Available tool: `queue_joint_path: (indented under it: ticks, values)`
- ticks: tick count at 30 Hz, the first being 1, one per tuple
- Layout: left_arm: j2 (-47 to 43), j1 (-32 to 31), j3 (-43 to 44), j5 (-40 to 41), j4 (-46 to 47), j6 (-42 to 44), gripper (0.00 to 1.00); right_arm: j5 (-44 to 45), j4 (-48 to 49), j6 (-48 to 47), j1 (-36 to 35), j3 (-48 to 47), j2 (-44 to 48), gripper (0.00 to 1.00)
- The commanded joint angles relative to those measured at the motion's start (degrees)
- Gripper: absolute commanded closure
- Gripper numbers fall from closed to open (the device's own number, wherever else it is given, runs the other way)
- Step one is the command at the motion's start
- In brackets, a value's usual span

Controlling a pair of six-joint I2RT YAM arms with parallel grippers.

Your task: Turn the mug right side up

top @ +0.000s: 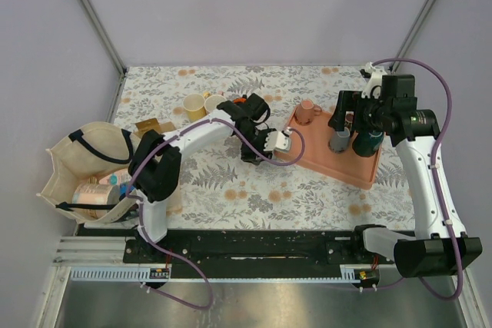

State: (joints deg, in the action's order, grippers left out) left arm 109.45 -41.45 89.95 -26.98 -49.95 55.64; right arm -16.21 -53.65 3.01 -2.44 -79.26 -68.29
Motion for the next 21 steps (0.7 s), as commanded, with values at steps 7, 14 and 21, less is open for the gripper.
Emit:
queue_joint_path:
  ticks: [7,14,21]
  values:
    - [5.42,0.23,2.69,4.83,7.66,4.93,0.54,-1.02,1.44,0.25,0.77,0.86,1.76,0.0]
    - [9.9,0.32,8.74,6.5,7.94,6.85,0.58,-0.84,0.74,-0.28,1.03,1.39,1.58,0.01]
    - [15.96,1.11,17.35,6.94,6.45,7.29,0.6,0.73,0.56,-1.6,1.47,1.83,0.71,0.0]
